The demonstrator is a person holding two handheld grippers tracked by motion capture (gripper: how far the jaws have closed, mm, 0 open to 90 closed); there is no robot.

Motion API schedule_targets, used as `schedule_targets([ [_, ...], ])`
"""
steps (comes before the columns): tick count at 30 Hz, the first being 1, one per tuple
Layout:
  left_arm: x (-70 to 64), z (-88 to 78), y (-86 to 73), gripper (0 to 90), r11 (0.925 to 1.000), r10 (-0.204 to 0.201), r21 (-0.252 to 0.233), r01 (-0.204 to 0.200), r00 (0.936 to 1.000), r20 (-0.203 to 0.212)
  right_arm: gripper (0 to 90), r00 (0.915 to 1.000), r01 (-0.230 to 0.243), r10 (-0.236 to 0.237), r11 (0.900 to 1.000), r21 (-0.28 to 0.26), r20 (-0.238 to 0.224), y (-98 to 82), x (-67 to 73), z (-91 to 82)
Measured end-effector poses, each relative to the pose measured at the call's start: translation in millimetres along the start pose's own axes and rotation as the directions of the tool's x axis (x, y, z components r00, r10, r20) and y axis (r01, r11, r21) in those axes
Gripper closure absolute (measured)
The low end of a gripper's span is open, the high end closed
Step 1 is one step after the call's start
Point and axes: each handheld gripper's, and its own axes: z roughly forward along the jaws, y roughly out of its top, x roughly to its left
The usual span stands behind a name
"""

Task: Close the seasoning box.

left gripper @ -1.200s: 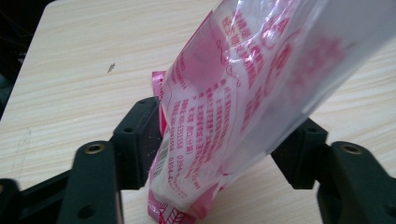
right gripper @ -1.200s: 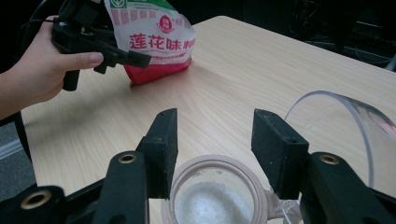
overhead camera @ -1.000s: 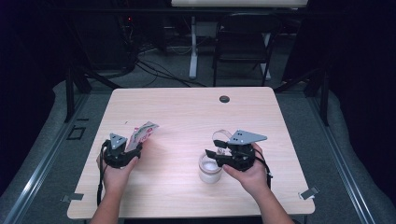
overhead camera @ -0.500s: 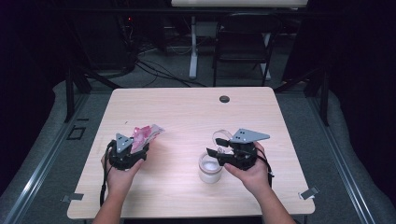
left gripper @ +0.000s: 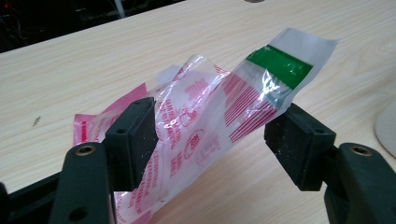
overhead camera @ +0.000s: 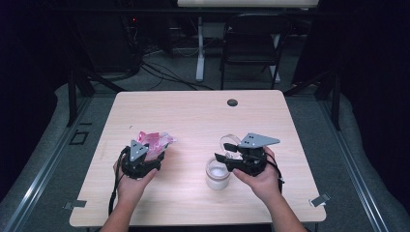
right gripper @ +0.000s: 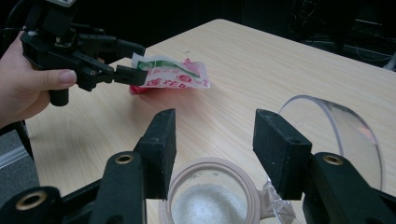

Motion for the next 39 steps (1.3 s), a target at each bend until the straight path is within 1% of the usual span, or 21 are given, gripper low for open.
schedule_targets([
  [1,-1.7,0.9,0.4,35.7,0.9999,0.004,0.015,-0.004,0.9999,0.014,49.0,1.0,0.001,-0.001,1.0,-0.007,0.005,0.9,0.1,-1.6],
  [6,-6.3,2.2,1.0,35.6,0.9997,0.013,0.018,-0.014,0.9995,0.029,49.0,1.0,-0.004,0.005,1.0,-0.016,0.006,1.6,-1.9,-4.1],
  [9,-10.9,3.0,2.0,35.2,0.9993,0.031,0.018,-0.031,0.9988,0.038,48.7,0.9999,-0.011,0.011,1.0,-0.025,0.004,2.4,-2.6,-5.7],
  [13,-17.2,5.1,2.8,34.2,0.9982,0.05,0.029,-0.052,0.997,0.059,48.2,0.9998,-0.008,0.009,0.999,-0.032,0.018,5.1,-3.4,-10.7],
  [14,-20.8,6.3,3.0,34.2,0.9973,0.063,0.033,-0.065,0.9956,0.069,48.2,0.9998,-0.006,0.007,0.999,-0.035,0.021,5.9,-4.1,-12.7],
  [19,-28.5,8.0,3.6,34.2,0.9963,0.077,0.032,-0.08,0.9936,0.082,48.7,0.999,-0.011,0.013,0.998,-0.054,0.044,8.6,-9.1,-21.9],
  [22,-33.2,8.6,4.2,34.2,0.9951,0.09,0.031,-0.093,0.9913,0.096,49.8,0.9973,-0.023,0.028,0.997,-0.067,0.068,9.0,-15.7,-29.1],
  [23,-34.4,9.0,4.3,34.2,0.9943,0.097,0.033,-0.101,0.9901,0.101,50.2,0.9964,-0.034,0.039,0.997,-0.074,0.075,9.0,-18.0,-31.5],
  [24,-37.2,9.8,4.4,34.2,0.9945,0.095,0.032,-0.099,0.9886,0.117,50.9,0.9945,-0.051,0.059,0.995,-0.085,0.087,8.6,-23.3,-36.3],
  [26,-38.2,9.9,4.6,34.3,0.9937,0.101,0.035,-0.106,0.9877,0.119,51.2,0.9933,-0.057,0.066,0.995,-0.087,0.095,8.3,-25.9,-38.6],
  [28,-40.6,10.1,4.8,34.3,0.9934,0.105,0.032,-0.11,0.9861,0.128,52.7,0.9909,-0.078,0.087,0.993,-0.093,0.103,7.6,-30.7,-41.4],
  [30,-43.0,10.3,5.1,34.5,0.9933,0.107,0.03,-0.112,0.9848,0.137,55.3,0.9876,-0.089,0.1,0.992,-0.088,0.121,6.3,-34.8,-43.3],
  [31,-45.0,10.4,5.2,35.0,0.9926,0.112,0.03,-0.118,0.9822,0.151,58.9,0.9841,-0.104,0.115,0.991,-0.085,0.135,4.3,-38.5,-44.1],
  [32,-46.3,10.6,5.3,35.6,0.9922,0.115,0.029,-0.121,0.9812,0.154,60.4,0.9831,-0.108,0.118,0.991,-0.079,0.14,3.5,-40.5,-44.8],
  [33,-46.3,10.6,5.3,36.5,0.9922,0.115,0.029,-0.121,0.9812,0.154,62.0,0.982,-0.113,0.124,0.99,-0.08,0.143,2.7,-42.1,-45.1],
  [34,-48.6,10.7,5.7,37.3,0.9908,0.126,0.033,-0.131,0.9826,0.137,64.1,0.9802,-0.115,0.126,0.99,-0.079,0.153,2.0,-43.3,-45.4],
  [35,-48.6,10.7,5.7,39.3,0.9908,0.126,0.033,-0.131,0.9826,0.137,64.1,0.9802,-0.115,0.126,0.99,-0.079,0.153,2.0,-43.3,-45.4],
  [36,-49.8,10.9,5.8,39.3,0.9894,0.134,0.04,-0.14,0.9839,0.118,65.9,0.979,-0.116,0.127,0.99,-0.075,0.16,1.3,-44.7,-46.0],
  [37,-50.4,10.9,5.6,40.0,0.9883,0.142,0.039,-0.147,0.9832,0.115,67.2,0.9777,-0.119,0.13,0.99,-0.076,0.165,0.5,-46.0,-46.0],
  [38,-51.0,10.9,5.3,42.3,0.989,0.137,0.042,-0.142,0.9849,0.106,70.1,0.9744,-0.124,0.136,0.99,-0.073,0.179,-1.3,-48.4,-46.1],
  [39,-51.0,10.9,5.3,42.4,0.989,0.137,0.042,-0.142,0.9849,0.106,70.1,0.9744,-0.124,0.136,0.99,-0.073,0.179,-1.3,-48.4,-46.1],
])
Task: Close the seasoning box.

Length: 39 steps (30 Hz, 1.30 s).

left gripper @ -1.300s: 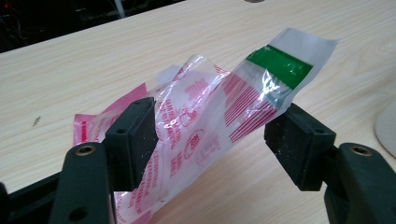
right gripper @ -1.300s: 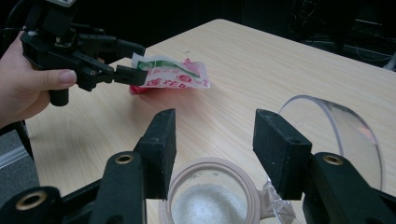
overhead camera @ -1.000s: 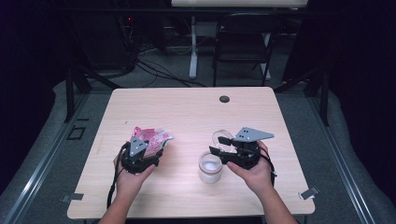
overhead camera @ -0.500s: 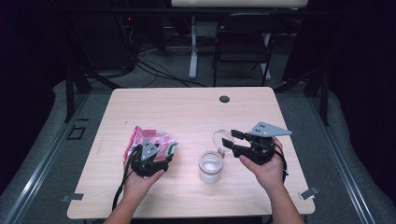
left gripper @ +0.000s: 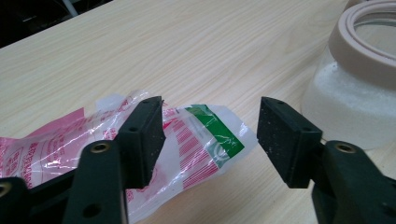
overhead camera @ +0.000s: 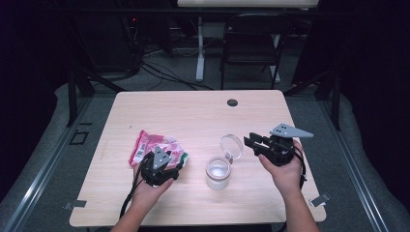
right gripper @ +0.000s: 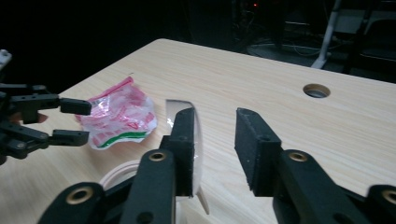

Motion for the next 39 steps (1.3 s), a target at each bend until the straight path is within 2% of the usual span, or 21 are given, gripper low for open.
schedule_targets([
  [4,1.3,-2.7,0.2,45.1,0.9993,-0.017,-0.032,0.018,0.9996,0.021,75.6,0.9998,-0.002,0.002,1.0,0.016,0.022,-4.5,-5.2,3.7],
  [5,2.2,-3.9,0.2,47.0,0.9988,-0.026,-0.041,0.027,0.9993,0.028,77.4,0.9992,-0.007,0.006,1.0,0.028,0.04,-7.0,-7.5,6.4],
  [9,4.8,-3.1,-0.7,52.0,0.9984,-0.048,-0.025,0.05,0.9975,0.052,79.7,0.9987,-0.017,0.015,0.999,0.041,0.048,-11.1,-11.7,10.7],
  [15,6.6,-3.6,-1.3,53.0,0.9984,-0.052,-0.021,0.053,0.9979,0.037,82.9,0.9987,-0.016,0.013,0.998,0.059,0.05,-13.0,-13.1,13.3],
  [20,7.3,-3.8,-2.0,54.7,0.9984,-0.052,-0.019,0.053,0.998,0.034,89.8,0.9992,-0.016,0.013,0.997,0.078,0.039,-15.4,-14.3,15.9],
  [25,7.2,-5.0,-1.9,55.6,0.9982,-0.053,-0.028,0.054,0.9981,0.032,90.0,0.9995,0.009,-0.012,0.994,0.112,0.027,-18.1,-11.4,22.4],
  [31,6.8,-6.1,-1.6,57.0,0.9978,-0.056,-0.034,0.057,0.9979,0.033,90.0,0.9995,0.019,-0.022,0.993,0.115,0.024,-18.4,-8.7,24.3],
  [39,5.0,-9.0,3.1,64.7,0.9967,-0.05,-0.06,0.054,0.9962,0.071,90.0,0.9994,0.028,-0.03,0.992,0.123,0.018,-18.9,-6.3,26.8],
])
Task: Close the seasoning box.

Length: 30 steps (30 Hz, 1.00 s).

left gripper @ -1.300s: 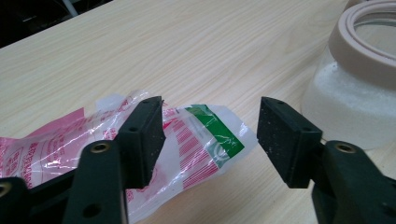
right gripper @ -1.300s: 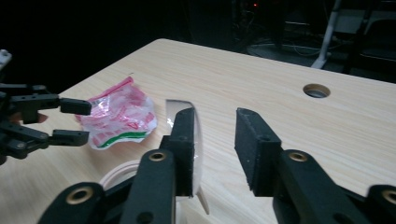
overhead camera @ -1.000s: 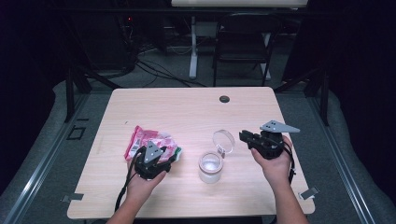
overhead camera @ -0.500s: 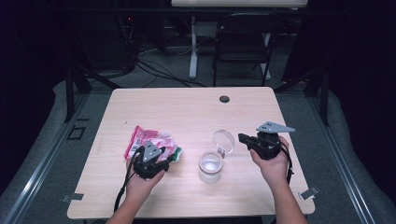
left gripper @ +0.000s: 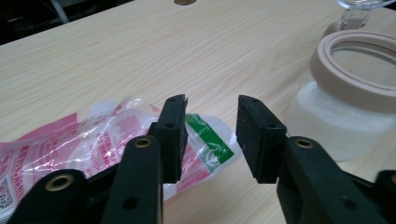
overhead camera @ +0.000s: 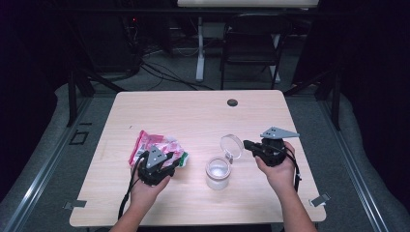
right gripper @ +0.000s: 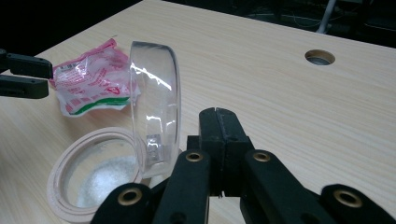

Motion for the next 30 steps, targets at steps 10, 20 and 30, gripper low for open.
schedule_targets([
  [10,-14.2,2.3,15.4,79.5,0.9991,0.043,-0.006,-0.043,0.9978,0.049,90.0,0.9998,0.011,-0.011,1.0,0.001,-0.019,0.6,5.0,1.9],
  [20,-37.8,15.9,38.4,89.2,0.9957,0.092,-0.011,-0.092,0.9844,0.15,89.4,0.9995,0.011,-0.011,1.0,-0.005,-0.029,0.6,8.3,3.2],
  [30,-61.8,30.9,62.6,89.5,0.9876,0.155,-0.01,-0.157,0.9667,0.203,88.4,0.9981,0.032,-0.032,0.999,0.001,-0.052,0.7,15.2,4.2],
])
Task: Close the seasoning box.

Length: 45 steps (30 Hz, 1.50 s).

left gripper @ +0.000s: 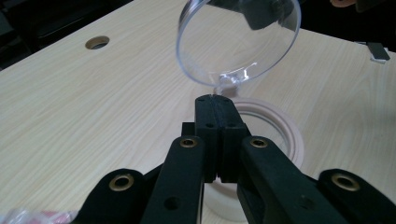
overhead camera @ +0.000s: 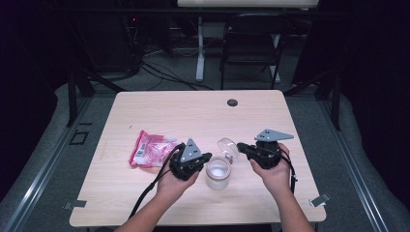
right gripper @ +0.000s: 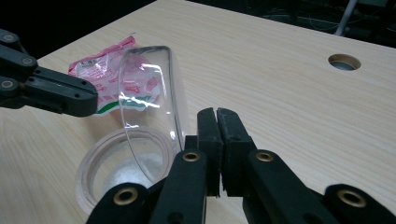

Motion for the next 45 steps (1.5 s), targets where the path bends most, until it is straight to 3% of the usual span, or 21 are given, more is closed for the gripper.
schedule_targets([
  [8,-3.1,2.1,12.8,89.5,0.9998,0.018,-0.009,-0.018,0.9998,0.005,87.4,0.9995,0.017,-0.017,1.0,0.018,-0.026,-0.1,5.6,2.2],
  [13,-3.4,1.2,12.2,89.7,0.9997,0.024,-0.009,-0.024,0.9997,-0.004,87.0,0.9989,0.022,-0.021,0.999,0.024,-0.041,0.3,8.4,3.7],
  [30,-5.4,-1.8,-8.4,89.3,0.9993,0.021,0.031,-0.021,0.9998,0.004,86.1,0.9937,0.056,-0.052,0.998,0.041,-0.099,1.1,22.2,10.4],
  [45,-6.8,0.7,-27.9,88.4,0.9974,0.004,0.072,-0.004,1.0,0.008,86.0,0.9904,0.079,-0.07,0.995,0.069,-0.119,-1.7,30.2,18.5],
])
